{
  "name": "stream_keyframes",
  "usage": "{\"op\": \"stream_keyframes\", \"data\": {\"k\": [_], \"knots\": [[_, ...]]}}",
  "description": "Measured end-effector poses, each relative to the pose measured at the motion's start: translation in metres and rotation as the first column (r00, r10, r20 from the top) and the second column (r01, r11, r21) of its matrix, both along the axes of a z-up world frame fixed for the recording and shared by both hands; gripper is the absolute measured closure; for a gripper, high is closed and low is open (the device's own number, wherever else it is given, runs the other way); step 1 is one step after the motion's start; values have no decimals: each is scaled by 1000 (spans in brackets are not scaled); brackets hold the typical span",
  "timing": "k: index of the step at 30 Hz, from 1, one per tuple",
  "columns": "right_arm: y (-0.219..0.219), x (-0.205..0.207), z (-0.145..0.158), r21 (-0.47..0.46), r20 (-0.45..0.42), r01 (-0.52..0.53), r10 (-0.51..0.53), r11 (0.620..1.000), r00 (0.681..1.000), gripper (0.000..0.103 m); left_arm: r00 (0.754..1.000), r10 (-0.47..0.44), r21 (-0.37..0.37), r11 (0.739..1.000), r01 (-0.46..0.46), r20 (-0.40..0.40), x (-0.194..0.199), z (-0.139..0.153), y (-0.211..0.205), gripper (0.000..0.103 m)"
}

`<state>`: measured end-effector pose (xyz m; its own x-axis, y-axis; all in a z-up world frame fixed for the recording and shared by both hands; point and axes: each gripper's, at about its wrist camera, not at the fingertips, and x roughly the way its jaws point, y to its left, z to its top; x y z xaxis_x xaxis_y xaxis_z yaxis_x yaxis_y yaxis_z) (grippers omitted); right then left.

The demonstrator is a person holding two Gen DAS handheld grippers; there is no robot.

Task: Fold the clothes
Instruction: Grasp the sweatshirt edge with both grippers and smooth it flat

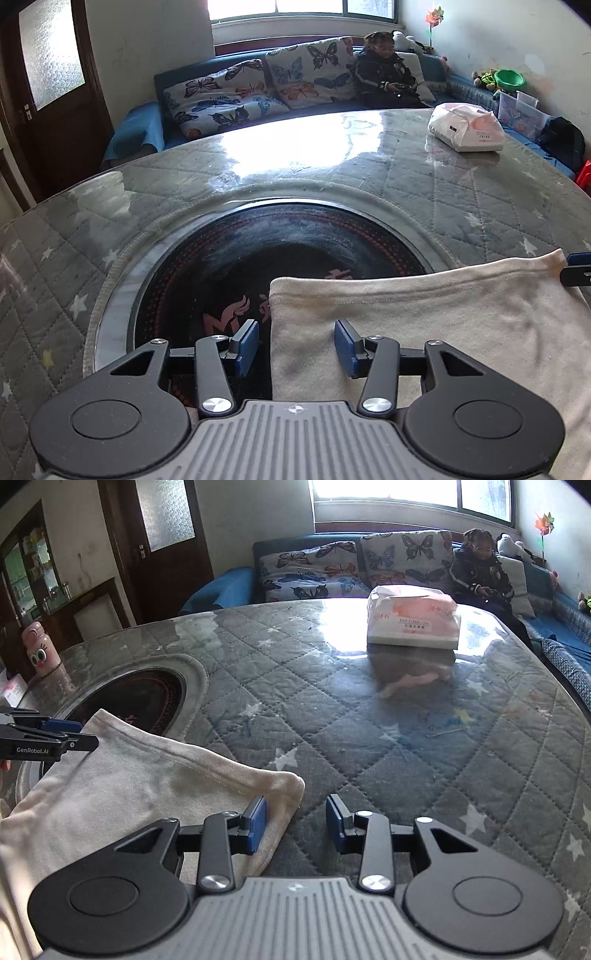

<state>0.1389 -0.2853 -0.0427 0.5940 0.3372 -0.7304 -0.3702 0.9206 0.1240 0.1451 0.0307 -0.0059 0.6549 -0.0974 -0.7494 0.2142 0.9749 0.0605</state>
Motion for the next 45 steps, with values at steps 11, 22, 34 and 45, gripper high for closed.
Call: {"op": "stream_keyframes", "data": {"k": [11,22,34,45], "knots": [[14,3,2,-41,22,-41,42,998,999,95,999,-27,21,999,26,31,2,-2,-12,93],[32,42,22,-159,177,-21,49,987,983,97,994,26,109,993,-38,110,29,2,-34,94],[40,62,2,-183,136,-23,49,983,989,90,992,86,132,986,-98,93,49,-7,-44,91],[52,22,22,-165,153,-126,151,978,977,72,988,110,140,982,-125,109,40,-3,-45,87]]}}
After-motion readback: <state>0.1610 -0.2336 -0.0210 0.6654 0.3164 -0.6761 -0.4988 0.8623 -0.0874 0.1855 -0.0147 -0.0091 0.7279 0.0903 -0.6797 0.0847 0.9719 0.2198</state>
